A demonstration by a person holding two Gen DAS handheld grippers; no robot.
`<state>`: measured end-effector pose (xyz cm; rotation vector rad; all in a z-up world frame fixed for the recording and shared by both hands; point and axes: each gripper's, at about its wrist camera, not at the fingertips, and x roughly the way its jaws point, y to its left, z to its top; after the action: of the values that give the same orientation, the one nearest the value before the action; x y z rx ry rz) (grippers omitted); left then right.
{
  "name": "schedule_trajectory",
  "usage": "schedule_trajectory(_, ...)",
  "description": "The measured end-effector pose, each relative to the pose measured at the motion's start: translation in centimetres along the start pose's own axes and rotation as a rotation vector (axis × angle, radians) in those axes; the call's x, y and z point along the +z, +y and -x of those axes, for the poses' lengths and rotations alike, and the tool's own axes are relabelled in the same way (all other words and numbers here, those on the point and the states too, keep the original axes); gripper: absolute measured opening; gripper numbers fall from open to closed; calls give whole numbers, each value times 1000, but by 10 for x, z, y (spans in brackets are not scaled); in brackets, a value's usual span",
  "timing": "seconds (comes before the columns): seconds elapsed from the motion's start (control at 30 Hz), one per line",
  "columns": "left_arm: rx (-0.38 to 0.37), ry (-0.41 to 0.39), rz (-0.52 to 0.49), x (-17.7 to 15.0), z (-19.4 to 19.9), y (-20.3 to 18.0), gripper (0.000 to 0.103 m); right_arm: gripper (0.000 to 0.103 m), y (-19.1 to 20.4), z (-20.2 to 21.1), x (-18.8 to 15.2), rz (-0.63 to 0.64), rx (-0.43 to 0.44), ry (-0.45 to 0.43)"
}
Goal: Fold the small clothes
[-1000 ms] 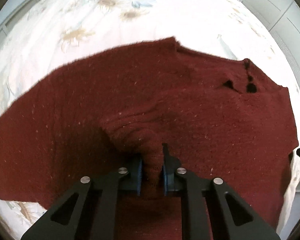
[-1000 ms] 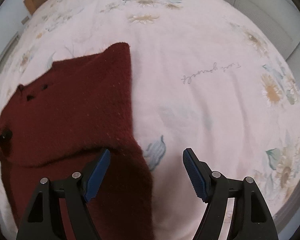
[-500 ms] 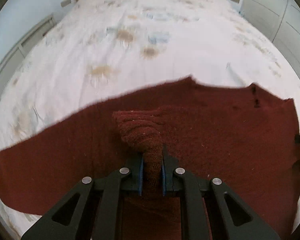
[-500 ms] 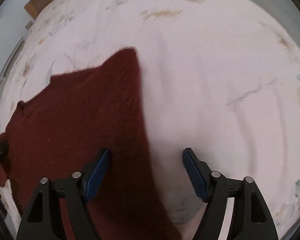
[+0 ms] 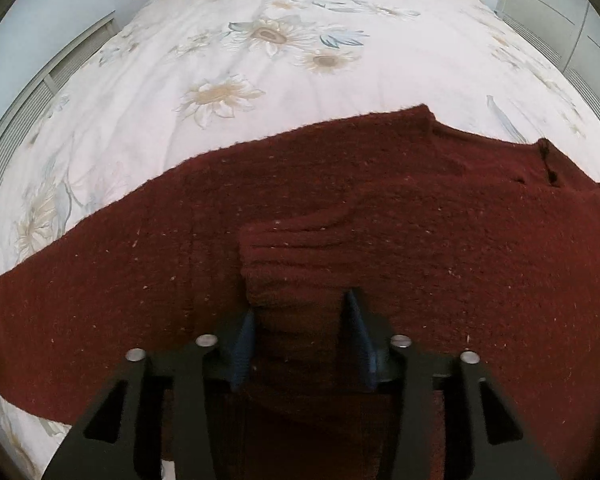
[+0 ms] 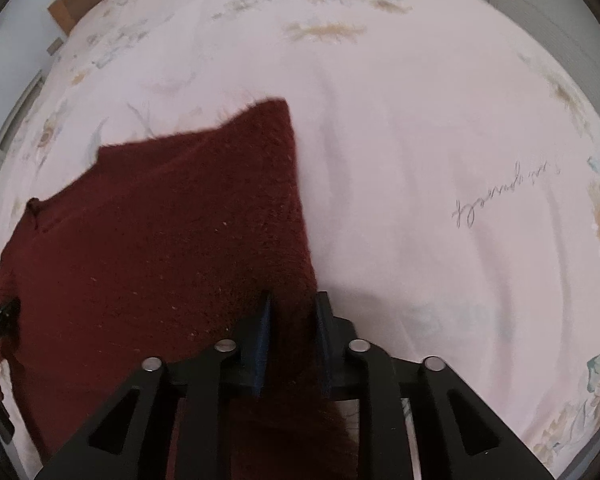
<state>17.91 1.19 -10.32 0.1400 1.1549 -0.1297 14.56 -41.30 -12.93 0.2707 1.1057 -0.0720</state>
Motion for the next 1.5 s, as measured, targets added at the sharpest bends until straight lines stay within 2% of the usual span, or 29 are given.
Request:
schedule_trajectory(0.03,-4,6,4,1,1,1,44,50,4,7,0,15,-11,-25)
schedule_trajectory(0.07,-9,12,13,2,5,3,49,57,11,19,1,36,-15,-62)
schedule_trajectory(0.1,-11,9,18,3,9,3,54,69,14,25,0,47,-12,-81)
schedule_trajectory(0.13,-15,-6,26,4,16,4,63,78,22,34,0,65,-6,-108)
schedule_trajectory(0.2,-29,-29,34,5,28,2,79,81,39,50,-1,107,6,-154)
schedule_trajectory(0.27,-74,-44,57,8,40,-1,100,85,61,60,-4,152,17,-183)
schedule_trajectory(0.33,-134,-62,63,11,52,-12,102,95,86,58,-5,182,24,-187)
schedule_trajectory(0.4,-145,-99,40,13,62,-25,102,103,104,56,-13,220,36,-182)
schedule_trajectory(0.5,-143,-168,-17,8,72,-48,102,103,133,43,-28,277,20,-172)
schedule_trajectory(0.67,-137,-119,-49,-8,46,-72,102,103,153,7,-53,327,-4,-140)
schedule_trajectory(0.8,-89,-74,-84,-23,16,-75,102,103,140,-16,-65,315,-58,-112)
schedule_trajectory(0.87,-61,-55,-84,-32,6,-70,102,103,122,-20,-65,288,-50,-115)
schedule_trajectory(1.03,-85,-107,-88,-50,2,-52,102,103,90,-14,-62,240,-71,-134)
schedule_trajectory(1.1,-101,-124,-89,-55,2,-49,102,103,80,-16,-61,215,-31,-134)
schedule_trajectory(1.4,-67,-114,-75,-55,2,-55,102,103,82,-17,-68,199,-22,-139)
schedule_trajectory(1.5,-89,-94,-73,-51,5,-53,102,103,82,-6,-67,177,-23,-132)
